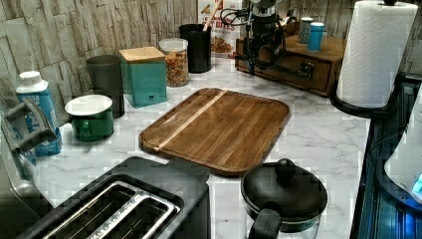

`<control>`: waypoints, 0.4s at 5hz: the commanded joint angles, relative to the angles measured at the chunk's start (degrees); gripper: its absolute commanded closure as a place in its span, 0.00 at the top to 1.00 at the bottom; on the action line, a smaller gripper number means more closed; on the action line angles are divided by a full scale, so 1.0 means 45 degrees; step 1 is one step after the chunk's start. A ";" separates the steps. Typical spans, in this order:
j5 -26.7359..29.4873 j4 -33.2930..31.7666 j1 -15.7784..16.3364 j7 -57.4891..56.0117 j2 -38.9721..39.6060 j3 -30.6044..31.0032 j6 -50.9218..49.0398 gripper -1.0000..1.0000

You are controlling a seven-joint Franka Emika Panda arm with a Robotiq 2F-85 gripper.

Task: Open the drawer.

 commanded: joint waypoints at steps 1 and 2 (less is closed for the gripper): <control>0.0927 0.0211 0.0156 0.0004 0.0295 0.0677 0.0123 1.00; 0.0285 0.0133 0.0907 0.0812 -0.0404 0.0520 -0.0377 1.00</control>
